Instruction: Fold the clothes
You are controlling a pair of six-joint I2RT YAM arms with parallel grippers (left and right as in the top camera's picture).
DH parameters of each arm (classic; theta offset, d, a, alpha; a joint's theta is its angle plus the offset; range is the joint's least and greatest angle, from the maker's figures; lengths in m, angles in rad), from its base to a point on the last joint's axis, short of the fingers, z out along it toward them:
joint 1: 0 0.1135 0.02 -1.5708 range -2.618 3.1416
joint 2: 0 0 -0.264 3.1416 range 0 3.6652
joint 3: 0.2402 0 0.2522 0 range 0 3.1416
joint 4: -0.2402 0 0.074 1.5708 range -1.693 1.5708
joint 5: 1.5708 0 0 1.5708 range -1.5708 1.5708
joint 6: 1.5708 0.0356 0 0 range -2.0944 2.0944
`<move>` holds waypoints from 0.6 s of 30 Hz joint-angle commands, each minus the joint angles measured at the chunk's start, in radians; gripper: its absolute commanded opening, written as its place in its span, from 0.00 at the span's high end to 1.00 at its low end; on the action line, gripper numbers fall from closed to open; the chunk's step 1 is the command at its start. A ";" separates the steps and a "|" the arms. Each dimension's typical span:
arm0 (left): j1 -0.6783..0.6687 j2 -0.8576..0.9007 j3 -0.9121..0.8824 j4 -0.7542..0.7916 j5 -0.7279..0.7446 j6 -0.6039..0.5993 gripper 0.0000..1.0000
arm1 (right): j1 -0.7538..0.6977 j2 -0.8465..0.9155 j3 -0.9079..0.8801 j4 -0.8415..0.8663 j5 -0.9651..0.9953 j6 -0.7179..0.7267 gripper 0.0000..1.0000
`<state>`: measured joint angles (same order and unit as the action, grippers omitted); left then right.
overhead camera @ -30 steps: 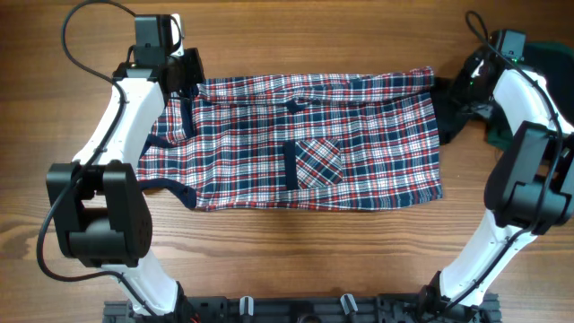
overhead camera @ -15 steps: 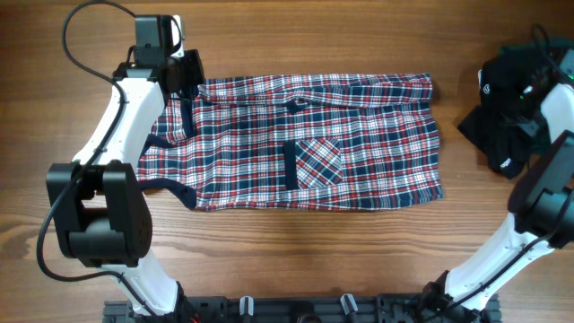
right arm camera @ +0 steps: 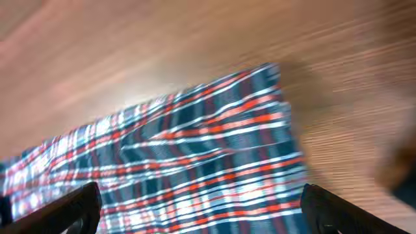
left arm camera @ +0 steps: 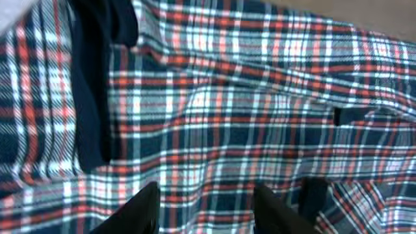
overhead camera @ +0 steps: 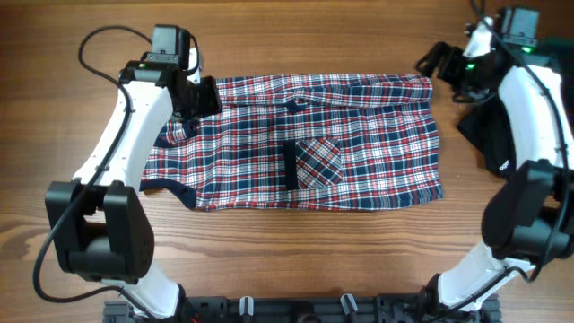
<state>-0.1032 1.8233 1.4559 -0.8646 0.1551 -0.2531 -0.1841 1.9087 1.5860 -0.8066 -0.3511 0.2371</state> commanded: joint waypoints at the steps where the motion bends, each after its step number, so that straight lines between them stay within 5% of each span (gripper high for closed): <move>1: -0.003 0.025 -0.023 -0.005 0.019 -0.062 0.57 | 0.040 0.071 -0.018 0.020 -0.050 0.010 0.01; 18: -0.003 0.204 -0.027 0.108 0.019 -0.064 0.57 | 0.061 0.243 -0.024 0.085 -0.018 0.130 0.00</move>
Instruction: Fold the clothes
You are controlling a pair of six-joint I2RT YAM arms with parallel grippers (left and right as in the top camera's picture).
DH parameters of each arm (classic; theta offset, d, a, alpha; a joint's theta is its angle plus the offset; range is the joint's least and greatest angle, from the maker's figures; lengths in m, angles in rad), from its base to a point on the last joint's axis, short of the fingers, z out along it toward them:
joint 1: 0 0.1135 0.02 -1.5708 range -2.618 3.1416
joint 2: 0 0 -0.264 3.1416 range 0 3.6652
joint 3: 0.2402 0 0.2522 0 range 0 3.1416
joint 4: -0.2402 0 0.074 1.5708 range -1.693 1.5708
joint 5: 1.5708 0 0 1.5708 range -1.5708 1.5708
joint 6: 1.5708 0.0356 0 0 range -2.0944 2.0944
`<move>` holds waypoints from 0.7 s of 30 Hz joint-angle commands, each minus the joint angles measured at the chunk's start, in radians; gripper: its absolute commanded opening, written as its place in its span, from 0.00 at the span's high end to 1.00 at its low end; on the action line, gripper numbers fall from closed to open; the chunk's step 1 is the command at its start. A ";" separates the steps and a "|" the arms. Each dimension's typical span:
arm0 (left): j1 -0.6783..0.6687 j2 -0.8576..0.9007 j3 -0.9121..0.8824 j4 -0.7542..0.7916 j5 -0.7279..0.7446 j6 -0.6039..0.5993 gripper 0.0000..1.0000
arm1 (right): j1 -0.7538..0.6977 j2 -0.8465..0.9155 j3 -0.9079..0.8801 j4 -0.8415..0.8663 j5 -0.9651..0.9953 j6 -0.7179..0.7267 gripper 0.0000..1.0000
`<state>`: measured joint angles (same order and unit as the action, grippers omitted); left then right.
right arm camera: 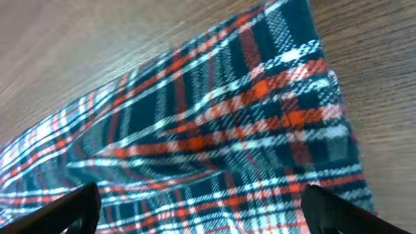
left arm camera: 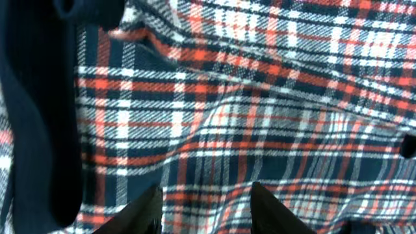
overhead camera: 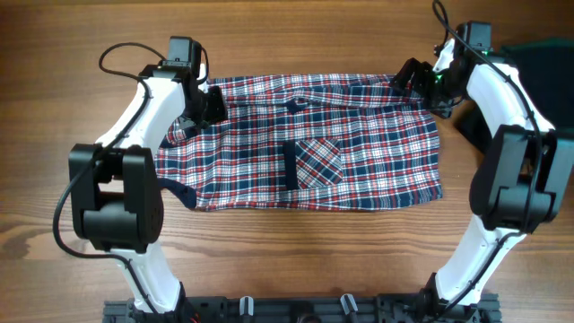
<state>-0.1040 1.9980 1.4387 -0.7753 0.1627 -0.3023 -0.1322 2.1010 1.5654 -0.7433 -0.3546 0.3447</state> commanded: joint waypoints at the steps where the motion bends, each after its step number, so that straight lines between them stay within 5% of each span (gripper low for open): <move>1: -0.003 0.039 -0.010 0.035 0.012 0.001 0.57 | 0.014 0.057 -0.003 0.035 -0.026 0.025 0.00; 10: 0.031 0.063 -0.010 0.179 0.005 0.010 0.56 | 0.054 0.058 -0.003 0.127 -0.035 0.083 0.01; 14: 0.041 0.069 -0.010 0.224 0.005 0.010 0.60 | 0.056 0.058 -0.003 0.148 -0.012 0.104 0.23; 17: 0.041 0.085 -0.010 0.249 0.019 0.010 0.62 | 0.056 0.058 -0.003 0.156 -0.002 0.104 0.53; 21: 0.041 0.125 -0.010 0.247 0.021 0.002 0.61 | 0.056 0.058 -0.003 0.164 -0.002 0.104 0.57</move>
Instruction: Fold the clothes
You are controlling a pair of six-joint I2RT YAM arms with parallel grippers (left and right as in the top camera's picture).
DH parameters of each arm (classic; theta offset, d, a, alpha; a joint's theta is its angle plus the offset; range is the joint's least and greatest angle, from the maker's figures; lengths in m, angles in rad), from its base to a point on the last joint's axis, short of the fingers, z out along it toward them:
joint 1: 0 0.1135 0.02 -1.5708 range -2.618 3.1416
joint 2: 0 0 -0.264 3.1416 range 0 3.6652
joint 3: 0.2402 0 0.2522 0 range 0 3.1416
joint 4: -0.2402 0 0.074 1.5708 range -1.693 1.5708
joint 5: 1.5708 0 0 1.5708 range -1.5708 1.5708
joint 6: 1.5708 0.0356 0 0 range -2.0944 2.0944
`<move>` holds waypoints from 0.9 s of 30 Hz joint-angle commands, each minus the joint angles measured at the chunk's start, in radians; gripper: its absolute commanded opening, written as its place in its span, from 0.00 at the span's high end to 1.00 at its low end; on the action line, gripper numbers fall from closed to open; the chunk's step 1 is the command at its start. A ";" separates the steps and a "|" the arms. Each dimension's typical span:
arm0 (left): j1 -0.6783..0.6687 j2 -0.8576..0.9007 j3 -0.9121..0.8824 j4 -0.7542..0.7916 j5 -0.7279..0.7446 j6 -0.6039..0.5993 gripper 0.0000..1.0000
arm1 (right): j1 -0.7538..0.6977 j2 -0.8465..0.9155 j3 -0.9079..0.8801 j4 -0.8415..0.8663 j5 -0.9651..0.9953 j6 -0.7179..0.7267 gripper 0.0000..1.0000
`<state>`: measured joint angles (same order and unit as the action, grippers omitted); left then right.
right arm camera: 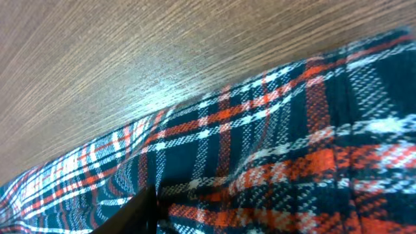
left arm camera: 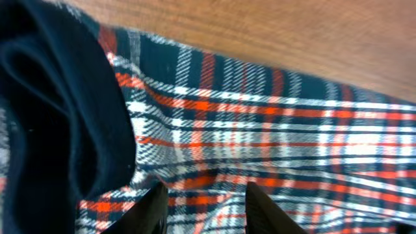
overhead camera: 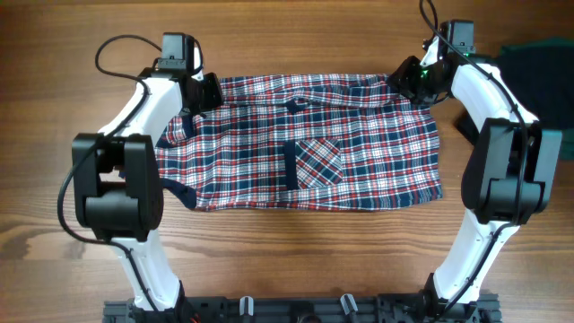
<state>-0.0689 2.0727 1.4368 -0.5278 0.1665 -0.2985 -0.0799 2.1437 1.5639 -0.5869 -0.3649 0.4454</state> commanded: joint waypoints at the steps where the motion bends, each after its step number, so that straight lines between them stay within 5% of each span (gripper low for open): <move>1: 0.006 0.057 -0.008 -0.002 0.016 -0.002 0.61 | 0.004 0.015 -0.002 0.008 0.009 0.004 0.57; 13: 0.010 0.061 -0.008 0.118 0.012 -0.051 0.59 | 0.004 0.015 -0.002 0.011 0.008 0.003 0.57; 17: 0.010 0.066 -0.008 0.175 0.012 -0.051 0.95 | 0.004 0.015 -0.002 0.025 0.009 0.007 0.85; 19: 0.010 0.069 -0.008 0.203 0.012 -0.050 0.96 | 0.004 0.015 -0.002 0.039 0.010 0.027 0.96; 27: 0.015 0.069 -0.008 0.385 0.011 -0.050 0.96 | 0.004 0.015 -0.002 0.243 0.005 0.079 0.96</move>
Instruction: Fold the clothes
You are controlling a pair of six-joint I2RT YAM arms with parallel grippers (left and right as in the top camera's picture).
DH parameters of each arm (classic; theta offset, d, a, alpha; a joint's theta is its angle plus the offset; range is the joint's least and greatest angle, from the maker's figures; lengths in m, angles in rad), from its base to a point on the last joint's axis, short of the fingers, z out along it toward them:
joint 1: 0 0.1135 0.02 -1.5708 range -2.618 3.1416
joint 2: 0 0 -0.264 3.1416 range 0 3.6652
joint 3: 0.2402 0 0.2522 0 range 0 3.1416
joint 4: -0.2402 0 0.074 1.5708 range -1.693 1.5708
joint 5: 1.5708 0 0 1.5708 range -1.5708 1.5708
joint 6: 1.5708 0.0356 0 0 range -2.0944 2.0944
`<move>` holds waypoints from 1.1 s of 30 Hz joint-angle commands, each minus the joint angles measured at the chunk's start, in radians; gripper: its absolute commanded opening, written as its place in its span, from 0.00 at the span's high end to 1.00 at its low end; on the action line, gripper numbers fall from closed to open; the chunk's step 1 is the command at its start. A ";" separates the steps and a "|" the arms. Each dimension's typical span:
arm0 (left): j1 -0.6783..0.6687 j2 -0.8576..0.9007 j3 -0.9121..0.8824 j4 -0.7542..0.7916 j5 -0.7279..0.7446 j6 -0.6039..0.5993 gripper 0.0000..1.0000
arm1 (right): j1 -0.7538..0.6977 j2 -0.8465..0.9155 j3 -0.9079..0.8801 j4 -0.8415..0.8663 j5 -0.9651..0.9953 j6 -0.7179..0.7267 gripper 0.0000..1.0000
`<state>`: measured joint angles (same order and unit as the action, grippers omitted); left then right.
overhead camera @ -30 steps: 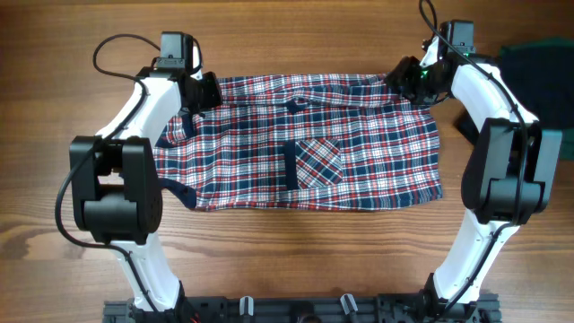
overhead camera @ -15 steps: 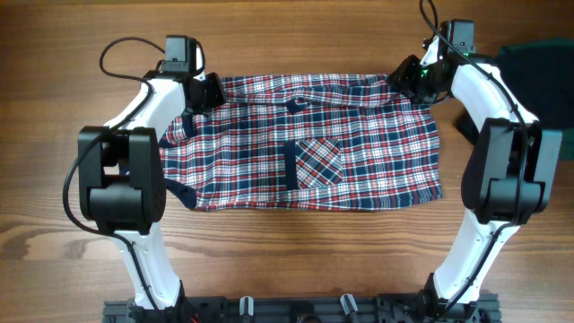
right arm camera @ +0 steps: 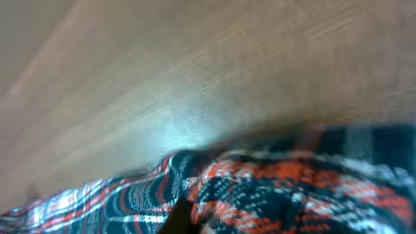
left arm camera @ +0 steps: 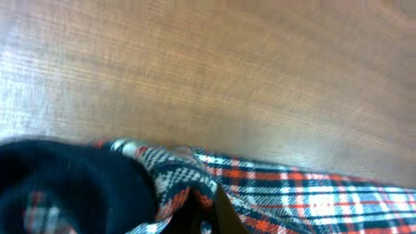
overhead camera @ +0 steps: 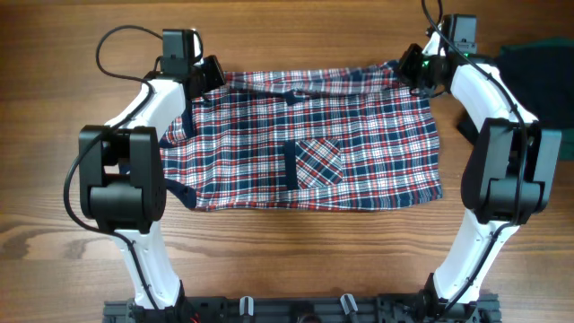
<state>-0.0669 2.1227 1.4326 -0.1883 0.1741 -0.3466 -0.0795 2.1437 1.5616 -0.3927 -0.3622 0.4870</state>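
A red, navy and white plaid shirt [overhead camera: 341, 135] lies spread on the wooden table, chest pocket [overhead camera: 318, 161] up. My left gripper [overhead camera: 212, 75] is at its far left corner and shut on a pinch of plaid cloth [left arm camera: 185, 179], beside navy trim [left arm camera: 71, 188]. At the far right corner my right gripper [overhead camera: 410, 72] is shut on the plaid edge [right arm camera: 273, 188]. The far edge between them is raised into a wrinkled ridge [overhead camera: 309, 82].
A dark garment [overhead camera: 525, 63] lies at the far right of the table, behind the right arm. Bare wood [overhead camera: 296, 36] runs beyond the shirt's far edge. The arm bases stand along the near edge.
Both grippers have shut on the shirt's far corners. The far edge has come up off the table and bunched into a ridge. Both wrist views now show mostly bare wood beyond the cloth.
The left gripper was open over the shirt's left shoulder and the right one open beyond the right corner. Both then stood closer to the far edge, then at its two corners. Now each is shut on a corner with the edge raised.
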 commanded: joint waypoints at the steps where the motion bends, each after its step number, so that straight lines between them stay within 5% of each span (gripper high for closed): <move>1: 0.018 0.019 -0.004 0.074 0.004 -0.002 0.96 | 0.004 0.015 0.000 0.078 0.002 0.040 0.96; 9: 0.030 0.023 -0.004 0.187 0.000 0.002 0.96 | 0.004 0.042 0.000 0.201 0.041 0.062 0.96; 11: 0.030 0.032 -0.004 0.200 0.000 0.002 0.87 | 0.006 0.076 0.000 0.204 0.040 0.063 0.76; 12: 0.030 0.034 -0.004 0.201 0.000 0.002 0.75 | 0.009 0.091 0.000 0.207 0.041 0.061 0.58; 13: 0.030 0.045 -0.004 0.201 0.000 0.002 0.75 | 0.016 0.125 0.000 0.217 0.040 0.048 0.32; 21: 0.030 0.076 -0.004 0.257 -0.007 0.002 0.69 | 0.023 0.136 0.005 0.259 0.070 -0.023 0.03; 26: 0.030 0.044 -0.003 0.265 -0.008 0.082 0.61 | 0.020 0.018 0.080 0.191 0.135 -0.173 0.00; 31: 0.030 -0.108 -0.002 0.175 -0.007 0.168 0.33 | 0.040 -0.185 0.140 0.000 0.153 -0.307 0.04; 33: 0.030 -0.165 -0.002 0.105 -0.007 0.212 0.36 | 0.079 -0.222 0.140 -0.089 0.169 -0.372 0.06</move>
<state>-0.0456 2.0914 1.4292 -0.0322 0.1703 -0.2306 -0.0490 1.9961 1.6821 -0.4110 -0.2268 0.2451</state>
